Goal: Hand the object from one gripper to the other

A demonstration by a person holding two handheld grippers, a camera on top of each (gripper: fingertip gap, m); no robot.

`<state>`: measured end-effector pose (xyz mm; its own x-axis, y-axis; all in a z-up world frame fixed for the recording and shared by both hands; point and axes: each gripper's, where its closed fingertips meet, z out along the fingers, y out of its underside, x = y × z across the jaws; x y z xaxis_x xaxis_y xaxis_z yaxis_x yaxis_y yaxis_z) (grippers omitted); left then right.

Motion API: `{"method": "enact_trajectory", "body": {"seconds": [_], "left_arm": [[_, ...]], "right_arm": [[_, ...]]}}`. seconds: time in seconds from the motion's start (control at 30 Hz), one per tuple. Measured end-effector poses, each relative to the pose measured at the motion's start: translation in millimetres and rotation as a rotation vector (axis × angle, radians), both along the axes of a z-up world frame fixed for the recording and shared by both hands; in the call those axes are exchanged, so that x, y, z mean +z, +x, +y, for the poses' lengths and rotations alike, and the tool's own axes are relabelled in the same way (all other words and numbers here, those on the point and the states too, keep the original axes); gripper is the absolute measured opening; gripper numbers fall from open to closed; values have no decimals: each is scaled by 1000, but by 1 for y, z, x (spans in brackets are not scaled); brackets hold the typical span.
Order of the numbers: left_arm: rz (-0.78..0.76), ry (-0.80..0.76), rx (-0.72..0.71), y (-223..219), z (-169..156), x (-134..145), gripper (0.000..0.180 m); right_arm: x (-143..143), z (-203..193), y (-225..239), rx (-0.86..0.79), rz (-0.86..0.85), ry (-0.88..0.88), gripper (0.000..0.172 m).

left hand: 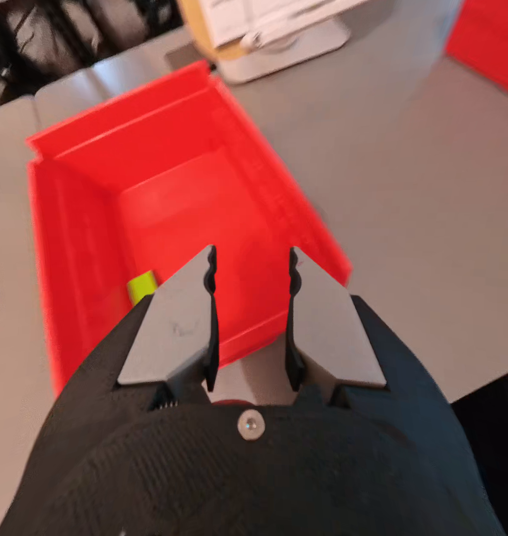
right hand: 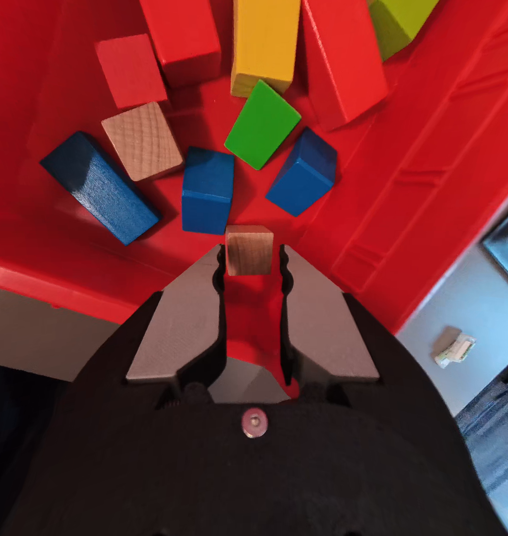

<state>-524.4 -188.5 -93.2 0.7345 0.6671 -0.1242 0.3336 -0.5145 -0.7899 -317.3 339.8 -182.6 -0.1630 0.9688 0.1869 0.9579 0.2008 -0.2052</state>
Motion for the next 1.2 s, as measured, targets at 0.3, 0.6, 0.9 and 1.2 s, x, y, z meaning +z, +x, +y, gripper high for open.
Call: {"method": "enact_trajectory", "body": {"seconds": [0.3, 0.6, 0.9, 1.2], "left_arm": [[-227, -375, 194, -60, -77, -53, 54], [-523, -531, 353, -72, -107, -101, 32], [-657, -482, 299, -65, -84, -107, 99], [-618, -385, 298, -65, -81, -92, 63]], "right_arm": [[60, -24, -12, 60, 280, 132, 39], [93, -58, -2, 204, 439, 195, 48], [99, -84, 2, 289, 522, 87, 47], [92, -79, 8, 272, 522, 68, 46]]}}
